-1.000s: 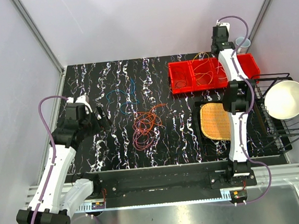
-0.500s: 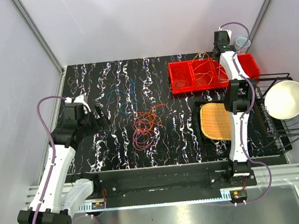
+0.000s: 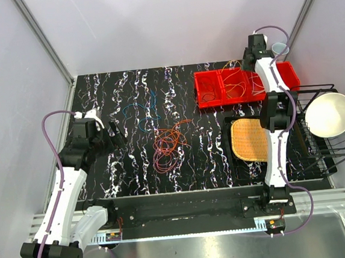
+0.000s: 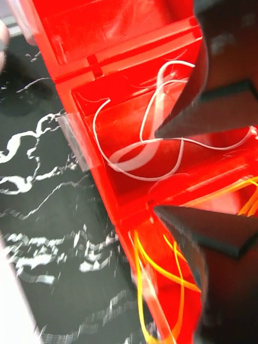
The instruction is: Untangle the cables
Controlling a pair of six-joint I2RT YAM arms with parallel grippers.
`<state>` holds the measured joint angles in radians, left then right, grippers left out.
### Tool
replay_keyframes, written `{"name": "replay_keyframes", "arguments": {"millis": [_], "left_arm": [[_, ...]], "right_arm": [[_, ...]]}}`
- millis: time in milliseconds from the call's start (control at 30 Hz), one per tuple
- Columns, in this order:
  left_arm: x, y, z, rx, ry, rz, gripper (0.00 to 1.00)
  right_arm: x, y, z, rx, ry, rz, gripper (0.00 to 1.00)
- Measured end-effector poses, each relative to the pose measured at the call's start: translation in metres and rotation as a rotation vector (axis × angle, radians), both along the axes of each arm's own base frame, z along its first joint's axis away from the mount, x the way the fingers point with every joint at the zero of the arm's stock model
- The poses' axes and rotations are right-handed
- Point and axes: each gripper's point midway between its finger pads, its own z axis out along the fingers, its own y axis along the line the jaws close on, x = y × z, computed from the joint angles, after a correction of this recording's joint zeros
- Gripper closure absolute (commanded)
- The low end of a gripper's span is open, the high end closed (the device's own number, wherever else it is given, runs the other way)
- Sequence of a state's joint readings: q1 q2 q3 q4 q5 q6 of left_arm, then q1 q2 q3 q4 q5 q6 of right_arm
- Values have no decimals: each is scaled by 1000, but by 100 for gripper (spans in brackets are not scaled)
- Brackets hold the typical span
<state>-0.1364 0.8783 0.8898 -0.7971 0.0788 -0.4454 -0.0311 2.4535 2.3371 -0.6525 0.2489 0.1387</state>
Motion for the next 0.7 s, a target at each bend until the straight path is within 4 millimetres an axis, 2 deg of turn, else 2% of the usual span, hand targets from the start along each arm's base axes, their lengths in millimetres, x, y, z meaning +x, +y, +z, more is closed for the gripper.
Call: {"name": "replay_keyframes", "arguments": {"millis": [200,367,433,567,700], "left_arm": [[1,0,1,-1,-5,0,9],[1,0,1,0,-5,0,10],[1,0,1,0,-5,0,11],[1,-1,1,-4,-6,-3,17],[1,-4,-1,-17,-37,-21,15]], "right_arm": [[1,13,50,62,-85,25,26],[-1,26,96,107,-163,51,22],[-5,37,113,128,-187,73,22],[-22,75,147,153,-221,138,20],[-56,141,168,141,-225,250,19]]}}
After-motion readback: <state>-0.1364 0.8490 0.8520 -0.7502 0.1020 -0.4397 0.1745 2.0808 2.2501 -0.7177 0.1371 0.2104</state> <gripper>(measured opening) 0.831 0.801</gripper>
